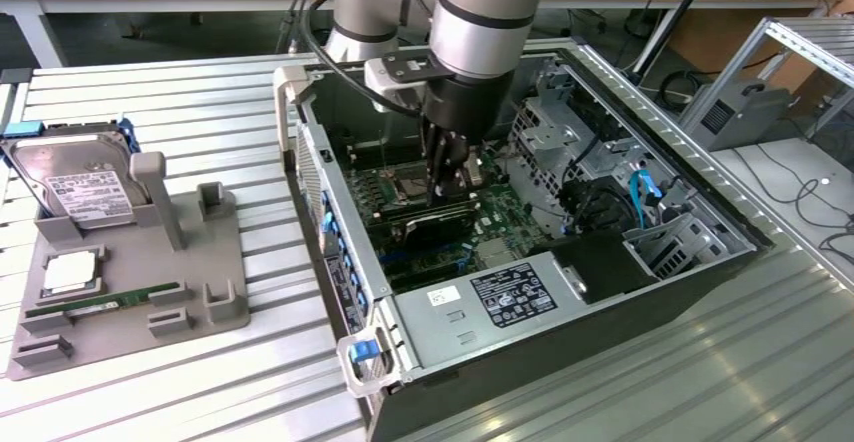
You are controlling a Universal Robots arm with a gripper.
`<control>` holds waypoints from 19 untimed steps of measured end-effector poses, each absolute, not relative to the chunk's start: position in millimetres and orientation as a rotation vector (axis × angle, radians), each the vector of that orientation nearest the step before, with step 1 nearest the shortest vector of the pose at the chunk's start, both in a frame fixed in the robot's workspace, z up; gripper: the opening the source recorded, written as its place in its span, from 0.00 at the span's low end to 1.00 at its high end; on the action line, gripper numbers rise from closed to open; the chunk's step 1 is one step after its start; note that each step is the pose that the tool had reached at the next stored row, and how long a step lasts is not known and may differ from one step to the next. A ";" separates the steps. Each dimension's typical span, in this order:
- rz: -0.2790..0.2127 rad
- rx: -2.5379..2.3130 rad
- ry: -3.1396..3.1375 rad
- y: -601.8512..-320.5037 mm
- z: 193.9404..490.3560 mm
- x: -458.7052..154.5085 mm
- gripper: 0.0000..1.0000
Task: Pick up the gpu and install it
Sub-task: 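Insert the gpu into the slot, then press down on the gpu until it lock into place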
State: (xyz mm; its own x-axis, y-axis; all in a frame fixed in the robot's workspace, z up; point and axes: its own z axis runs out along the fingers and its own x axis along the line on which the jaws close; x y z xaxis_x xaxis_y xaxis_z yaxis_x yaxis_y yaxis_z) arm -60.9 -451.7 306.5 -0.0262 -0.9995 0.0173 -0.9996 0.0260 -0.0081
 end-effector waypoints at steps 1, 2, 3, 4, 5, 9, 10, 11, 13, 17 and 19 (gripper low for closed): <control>0.023 2.185 -2.243 -451.7 306.5 -55.3 0.13; 0.020 2.184 -2.241 -451.8 306.5 -50.8 0.13; 0.017 2.182 -2.240 -451.7 306.4 -46.1 0.13; 0.013 2.181 -2.238 -451.7 306.4 -41.6 0.13; 0.009 2.179 -2.236 -451.7 306.3 -36.1 0.13; 0.001 2.176 -2.231 -451.8 306.3 -21.0 0.13; 0.001 2.177 -2.231 -451.8 306.3 -21.0 0.13; 0.001 2.177 -2.230 -451.8 306.4 -21.0 0.13; 0.001 2.177 -2.230 -451.8 300.4 -42.7 0.13; 0.001 2.177 -2.230 -451.7 291.2 -71.5 0.13; 0.001 2.177 -2.230 -451.6 289.3 -81.5 0.13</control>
State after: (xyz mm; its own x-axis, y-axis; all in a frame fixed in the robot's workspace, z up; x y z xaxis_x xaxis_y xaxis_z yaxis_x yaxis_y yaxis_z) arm -81.5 -451.6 289.3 -0.0238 -0.9996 0.0179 -0.9996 0.0241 0.0170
